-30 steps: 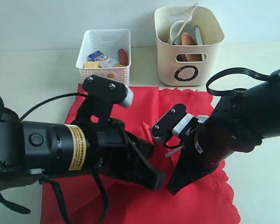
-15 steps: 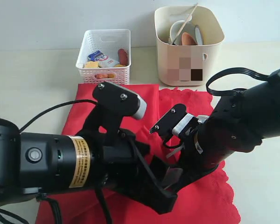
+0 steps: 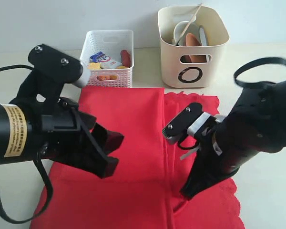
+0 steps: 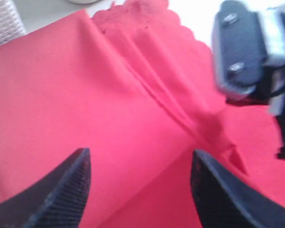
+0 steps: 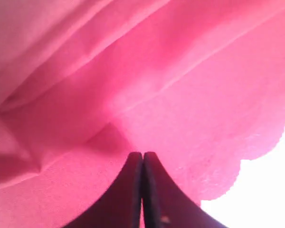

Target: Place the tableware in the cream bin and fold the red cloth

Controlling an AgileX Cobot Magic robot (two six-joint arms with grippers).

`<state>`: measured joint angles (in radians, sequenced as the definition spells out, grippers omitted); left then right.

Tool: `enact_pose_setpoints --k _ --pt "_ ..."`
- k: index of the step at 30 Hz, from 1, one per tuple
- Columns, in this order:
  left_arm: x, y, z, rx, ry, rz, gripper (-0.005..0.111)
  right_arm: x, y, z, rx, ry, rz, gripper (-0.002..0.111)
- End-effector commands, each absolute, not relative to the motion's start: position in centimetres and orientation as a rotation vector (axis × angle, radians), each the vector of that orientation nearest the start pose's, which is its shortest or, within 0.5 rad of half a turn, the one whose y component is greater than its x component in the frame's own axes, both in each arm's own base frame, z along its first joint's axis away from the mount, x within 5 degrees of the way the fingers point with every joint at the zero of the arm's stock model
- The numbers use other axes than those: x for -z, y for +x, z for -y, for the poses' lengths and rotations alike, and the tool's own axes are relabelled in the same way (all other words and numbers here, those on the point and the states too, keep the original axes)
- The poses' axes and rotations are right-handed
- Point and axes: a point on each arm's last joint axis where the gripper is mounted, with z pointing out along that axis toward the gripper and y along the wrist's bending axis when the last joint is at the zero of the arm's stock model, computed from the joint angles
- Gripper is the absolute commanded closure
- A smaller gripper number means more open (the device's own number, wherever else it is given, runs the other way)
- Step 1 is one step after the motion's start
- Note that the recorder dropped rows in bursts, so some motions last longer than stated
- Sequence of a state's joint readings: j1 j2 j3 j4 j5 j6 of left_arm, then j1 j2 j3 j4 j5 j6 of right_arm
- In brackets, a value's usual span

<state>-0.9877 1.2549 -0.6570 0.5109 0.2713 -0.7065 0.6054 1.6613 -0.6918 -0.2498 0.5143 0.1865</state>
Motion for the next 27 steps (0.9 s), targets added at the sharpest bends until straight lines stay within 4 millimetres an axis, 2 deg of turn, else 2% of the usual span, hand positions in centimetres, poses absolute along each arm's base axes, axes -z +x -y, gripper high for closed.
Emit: enact_pose_setpoints --k 1,3,5,7,12,13,14,18,21,23,24,27 --pt "-21.1 16.3 18.4 0.39 0.768 -2.281 0.048 -17.6 21.4 -13.4 0.025 -0.844 -2.632 0.108" --pt "-19.6 16.8 18.2 0.408 0.76 -2.301 0.048 -19.3 21.2 -13.4 -0.019 -0.813 -2.558 0.108" --pt "-18.1 17.0 18.4 0.437 0.768 -2.316 0.054 -20.2 21.0 -13.4 -0.07 -0.771 -2.521 0.108" --pt "-16.4 17.1 18.8 0.451 0.795 -2.348 0.064 -20.6 21.0 -13.6 -0.107 -0.738 -2.51 0.108" --pt "-12.8 17.3 20.3 0.534 0.839 -2.387 0.104 -19.7 21.2 -13.8 -0.108 -0.737 -2.54 0.108" --pt "-12.5 17.3 20.6 0.565 0.838 -2.378 0.106 -19.5 21.3 -13.8 -0.104 -0.741 -2.549 0.108" --pt "-11.4 17.3 21.1 0.618 0.842 -2.379 0.107 -18.9 21.4 -13.9 -0.096 -0.748 -2.568 0.108" --pt "-9.3 16.1 22.2 0.647 0.919 -2.414 0.106 -17.9 21.6 -14.1 -0.079 -0.769 -2.597 0.108" --pt "-10.3 15.0 23.3 0.712 0.967 -2.347 0.106 -17.9 21.8 -14.2 -0.08 -0.777 -2.579 0.108" --pt "-12.5 14.5 23.6 0.754 1.013 -2.246 0.106 -17.9 21.8 -14.2 -0.082 -0.776 -2.576 0.108" --pt "-13.8 14.5 23.4 0.749 1.009 -2.214 0.106 -17.9 21.8 -14.2 -0.082 -0.776 -2.576 0.108" --pt "-18.0 15.1 20.8 0.601 0.919 -2.193 0.107 -17.9 21.8 -14.2 -0.083 -0.776 -2.574 0.108"
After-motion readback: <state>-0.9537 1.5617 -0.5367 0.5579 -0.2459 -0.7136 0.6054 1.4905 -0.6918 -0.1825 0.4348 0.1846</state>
